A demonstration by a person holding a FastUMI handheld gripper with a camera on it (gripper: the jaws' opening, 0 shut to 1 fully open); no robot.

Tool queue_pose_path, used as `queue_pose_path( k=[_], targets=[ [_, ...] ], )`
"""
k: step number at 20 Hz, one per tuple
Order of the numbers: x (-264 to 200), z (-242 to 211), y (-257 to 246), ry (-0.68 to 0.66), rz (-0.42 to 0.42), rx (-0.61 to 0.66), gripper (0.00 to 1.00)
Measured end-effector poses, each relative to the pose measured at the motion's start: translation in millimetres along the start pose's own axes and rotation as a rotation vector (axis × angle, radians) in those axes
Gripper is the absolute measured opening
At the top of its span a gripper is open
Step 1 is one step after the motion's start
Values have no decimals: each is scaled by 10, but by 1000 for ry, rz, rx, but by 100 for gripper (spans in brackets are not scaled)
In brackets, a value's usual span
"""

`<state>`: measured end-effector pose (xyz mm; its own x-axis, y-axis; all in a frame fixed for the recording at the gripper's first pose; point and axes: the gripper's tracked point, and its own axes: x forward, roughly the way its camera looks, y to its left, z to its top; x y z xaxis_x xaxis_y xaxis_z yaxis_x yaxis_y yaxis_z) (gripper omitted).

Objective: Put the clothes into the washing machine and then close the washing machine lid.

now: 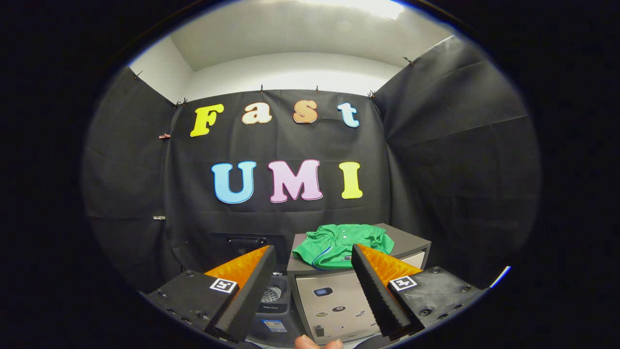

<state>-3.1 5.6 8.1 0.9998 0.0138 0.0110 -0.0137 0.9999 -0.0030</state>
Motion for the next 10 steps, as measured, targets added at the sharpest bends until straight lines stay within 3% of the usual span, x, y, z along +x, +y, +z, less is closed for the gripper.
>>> queue_pose_path(
  k=[8, 10],
  targets=[
    [129, 49, -14, -2, 11, 28, 98],
    [309, 96, -161, 9, -26, 9, 98]
  ],
)
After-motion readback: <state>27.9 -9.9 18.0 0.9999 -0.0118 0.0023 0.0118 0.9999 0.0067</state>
